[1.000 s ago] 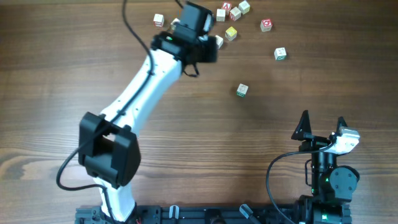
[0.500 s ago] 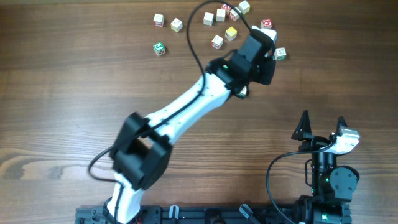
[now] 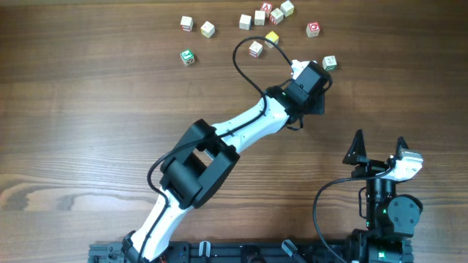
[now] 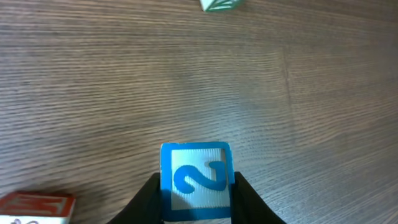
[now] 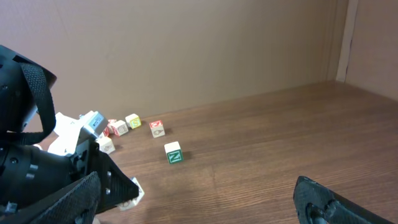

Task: Form a circle

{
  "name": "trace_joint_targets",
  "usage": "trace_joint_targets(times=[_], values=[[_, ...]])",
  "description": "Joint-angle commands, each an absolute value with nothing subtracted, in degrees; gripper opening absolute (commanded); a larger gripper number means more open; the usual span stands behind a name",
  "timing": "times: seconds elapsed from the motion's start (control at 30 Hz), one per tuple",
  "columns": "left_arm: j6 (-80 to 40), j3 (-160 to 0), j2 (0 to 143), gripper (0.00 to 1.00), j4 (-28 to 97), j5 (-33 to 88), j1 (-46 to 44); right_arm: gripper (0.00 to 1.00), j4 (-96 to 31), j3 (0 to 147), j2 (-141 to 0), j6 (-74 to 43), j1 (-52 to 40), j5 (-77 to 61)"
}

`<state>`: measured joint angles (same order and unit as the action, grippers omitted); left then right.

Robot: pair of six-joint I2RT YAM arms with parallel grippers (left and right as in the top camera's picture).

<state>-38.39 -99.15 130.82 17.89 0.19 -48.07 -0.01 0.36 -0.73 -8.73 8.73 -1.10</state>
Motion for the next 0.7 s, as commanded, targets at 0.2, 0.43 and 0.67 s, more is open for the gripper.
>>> trace_joint_targets(times=[0.2,0.43,0.67], values=[[-39.7,-99.2,130.5,0.45,18.0,-2.9,-48.4,1.00,0.2,0.3,-0.2,-9.0,8.9,-1.8],[-39.4,-99.4,130.0,0.54,18.2,-2.9,-48.6,1.00,0.2,0.3,-0.2,-9.0,8.9,-1.8],[-32.8,-102.0,124.1,0.57,19.7,-2.9,-45.4,0.99,0.2,0.3,-0.2,-9.0,8.9,-1.8]])
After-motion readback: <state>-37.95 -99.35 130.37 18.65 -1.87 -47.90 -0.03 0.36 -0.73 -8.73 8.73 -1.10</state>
